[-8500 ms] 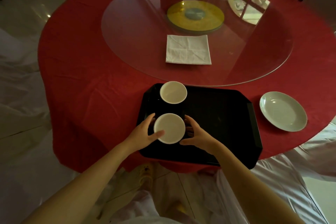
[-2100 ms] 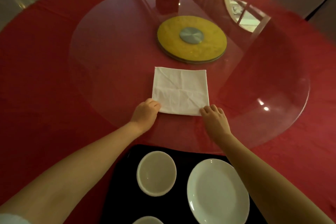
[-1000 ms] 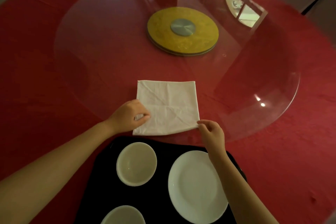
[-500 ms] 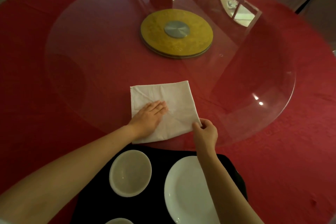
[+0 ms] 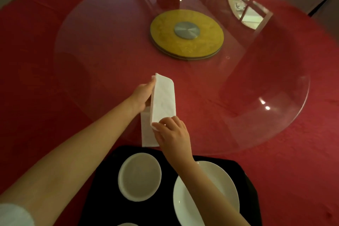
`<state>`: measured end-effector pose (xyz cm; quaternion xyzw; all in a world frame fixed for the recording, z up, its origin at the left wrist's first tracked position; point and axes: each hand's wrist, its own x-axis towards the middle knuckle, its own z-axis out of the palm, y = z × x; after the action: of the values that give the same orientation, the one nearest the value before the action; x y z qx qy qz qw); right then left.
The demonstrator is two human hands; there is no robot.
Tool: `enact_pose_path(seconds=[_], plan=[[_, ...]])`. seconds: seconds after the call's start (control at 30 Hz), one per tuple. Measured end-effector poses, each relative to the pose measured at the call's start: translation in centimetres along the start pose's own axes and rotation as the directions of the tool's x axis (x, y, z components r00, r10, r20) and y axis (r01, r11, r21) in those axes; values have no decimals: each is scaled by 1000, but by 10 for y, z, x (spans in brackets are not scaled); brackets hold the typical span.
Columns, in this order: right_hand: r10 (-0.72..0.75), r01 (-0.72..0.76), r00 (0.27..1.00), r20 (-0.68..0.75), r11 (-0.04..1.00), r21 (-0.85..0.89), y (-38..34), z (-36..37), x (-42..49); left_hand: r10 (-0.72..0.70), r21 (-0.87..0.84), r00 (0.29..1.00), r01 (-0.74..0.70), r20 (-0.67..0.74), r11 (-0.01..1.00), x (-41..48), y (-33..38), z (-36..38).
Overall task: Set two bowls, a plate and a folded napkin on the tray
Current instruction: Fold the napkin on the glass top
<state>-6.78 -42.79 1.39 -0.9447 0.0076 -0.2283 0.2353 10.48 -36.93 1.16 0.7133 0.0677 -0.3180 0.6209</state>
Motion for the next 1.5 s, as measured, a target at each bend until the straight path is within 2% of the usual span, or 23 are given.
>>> enact_pose_path(seconds=[0.27,0.37,0.5,0.6,0.83,1.03,1.13,1.3,1.5], plan=[[-5,7,992,128,1000,-17,-9,2,-8,84,191,983,-52,-165,980,2,-1,-19],[-3,1,975,223,1000,9,-11,4,-9,92,162,978,-62,-186,985,3,-3,-24],[50,-94,933,357,990,109,-7,4,-7,48,121,983,-26,-179,992,4,-8,-30],[37,-97,916,400,986,132,-5,6,-7,36,143,984,-11,-175,990,5,-14,-34],[58,-142,897,438,977,161,0,12,-6,3,104,992,10,-123,995,8,-11,-35],[81,-178,881,465,969,169,5,17,-6,101,335,954,-1,-282,942,17,-8,-35],[73,-176,877,475,968,177,6,18,-6,146,388,949,-28,-279,921,19,-8,-37],[26,-154,876,482,961,229,9,18,-5,229,360,933,-119,-279,925,19,-11,-37],[-15,-126,879,477,957,261,7,21,-6,281,452,927,-145,-249,880,22,-15,-41]])
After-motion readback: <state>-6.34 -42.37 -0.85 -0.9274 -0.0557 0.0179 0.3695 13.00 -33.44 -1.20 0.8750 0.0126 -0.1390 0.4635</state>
